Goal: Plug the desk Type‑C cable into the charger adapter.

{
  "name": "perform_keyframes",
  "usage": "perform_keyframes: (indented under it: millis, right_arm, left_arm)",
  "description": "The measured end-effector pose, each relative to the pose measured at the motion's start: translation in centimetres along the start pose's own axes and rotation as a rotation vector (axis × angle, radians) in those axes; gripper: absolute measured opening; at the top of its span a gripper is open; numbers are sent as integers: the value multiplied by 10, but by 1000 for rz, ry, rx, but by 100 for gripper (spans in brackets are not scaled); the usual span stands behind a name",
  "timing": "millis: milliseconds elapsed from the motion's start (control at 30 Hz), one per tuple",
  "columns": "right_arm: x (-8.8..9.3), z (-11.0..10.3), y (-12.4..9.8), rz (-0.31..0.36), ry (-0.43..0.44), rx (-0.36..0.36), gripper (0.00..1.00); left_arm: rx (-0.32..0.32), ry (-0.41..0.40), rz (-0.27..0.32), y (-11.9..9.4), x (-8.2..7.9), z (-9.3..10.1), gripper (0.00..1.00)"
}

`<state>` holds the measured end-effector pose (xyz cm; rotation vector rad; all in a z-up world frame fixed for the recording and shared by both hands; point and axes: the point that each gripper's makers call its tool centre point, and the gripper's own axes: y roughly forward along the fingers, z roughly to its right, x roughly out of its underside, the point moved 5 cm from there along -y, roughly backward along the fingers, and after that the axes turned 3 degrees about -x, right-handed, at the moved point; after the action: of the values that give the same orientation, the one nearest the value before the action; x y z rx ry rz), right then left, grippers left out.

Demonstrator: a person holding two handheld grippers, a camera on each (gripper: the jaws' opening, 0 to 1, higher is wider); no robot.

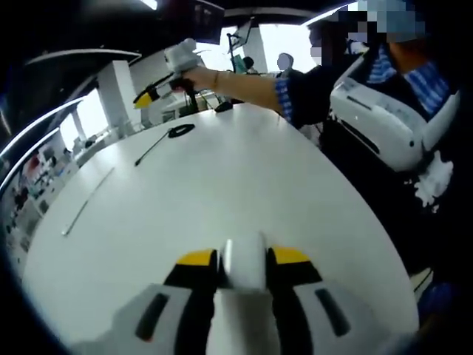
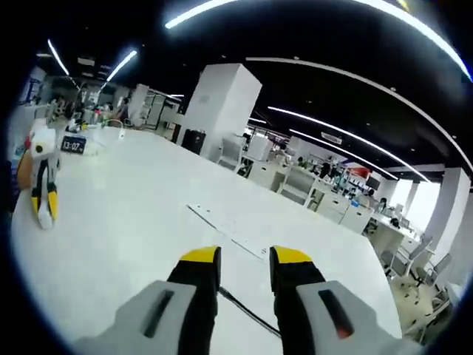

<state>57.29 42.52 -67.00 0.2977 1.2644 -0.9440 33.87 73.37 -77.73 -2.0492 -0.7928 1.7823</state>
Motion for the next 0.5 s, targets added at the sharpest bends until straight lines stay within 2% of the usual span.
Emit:
perform_keyframes:
  millis: [67, 333, 500]
  right_arm:
    - [7, 4, 11, -53, -20, -16, 26]
    - [19, 9, 37, -163, -51, -118, 24]
    - [35, 9, 50, -274, -106, -203, 24]
  left_arm:
    - [3, -4, -5, 1, 1, 0, 27]
    - [6, -8, -12, 1, 3, 0, 28]
    - [7, -13, -11, 1, 4, 0, 28]
